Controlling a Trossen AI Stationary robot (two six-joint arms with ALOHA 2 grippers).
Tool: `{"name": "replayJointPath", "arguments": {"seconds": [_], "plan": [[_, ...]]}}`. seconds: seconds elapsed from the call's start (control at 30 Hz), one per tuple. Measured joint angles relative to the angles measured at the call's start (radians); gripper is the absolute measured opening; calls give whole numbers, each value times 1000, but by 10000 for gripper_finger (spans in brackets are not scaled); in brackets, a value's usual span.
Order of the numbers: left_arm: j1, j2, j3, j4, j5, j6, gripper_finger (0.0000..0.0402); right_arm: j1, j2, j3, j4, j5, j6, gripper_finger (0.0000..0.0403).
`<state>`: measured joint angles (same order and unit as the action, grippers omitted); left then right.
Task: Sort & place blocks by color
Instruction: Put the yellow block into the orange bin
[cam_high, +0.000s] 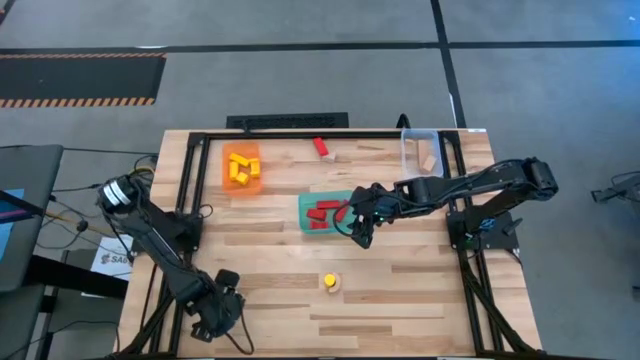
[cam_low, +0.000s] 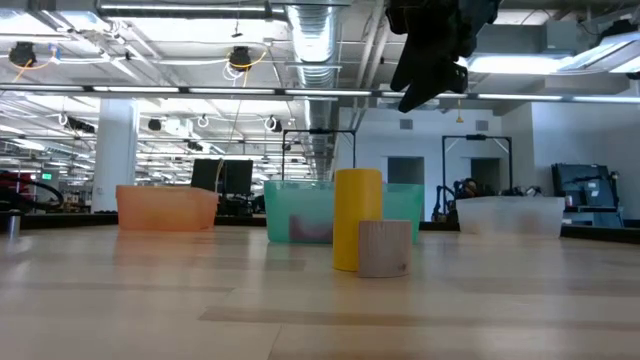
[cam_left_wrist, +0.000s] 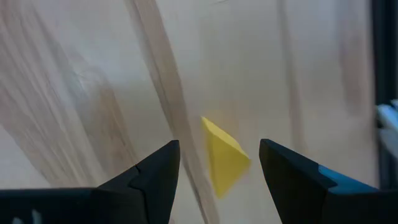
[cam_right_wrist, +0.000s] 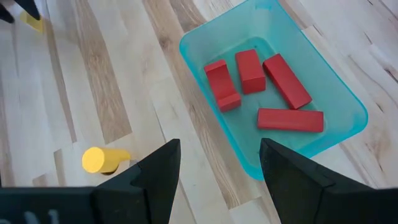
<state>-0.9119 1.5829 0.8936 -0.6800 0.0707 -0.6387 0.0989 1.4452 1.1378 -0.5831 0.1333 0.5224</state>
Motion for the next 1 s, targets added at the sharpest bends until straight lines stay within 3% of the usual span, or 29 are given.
{"name": "replayJointPath", "arguments": {"seconds": [0.43, 1.0], "plan": [[-32, 56, -2, 29, -65, 6, 203, -3, 0, 0, 17, 0, 0, 240], [7, 40, -2, 3, -46, 42, 64, -3, 0, 0, 17, 0, 0, 240]]}}
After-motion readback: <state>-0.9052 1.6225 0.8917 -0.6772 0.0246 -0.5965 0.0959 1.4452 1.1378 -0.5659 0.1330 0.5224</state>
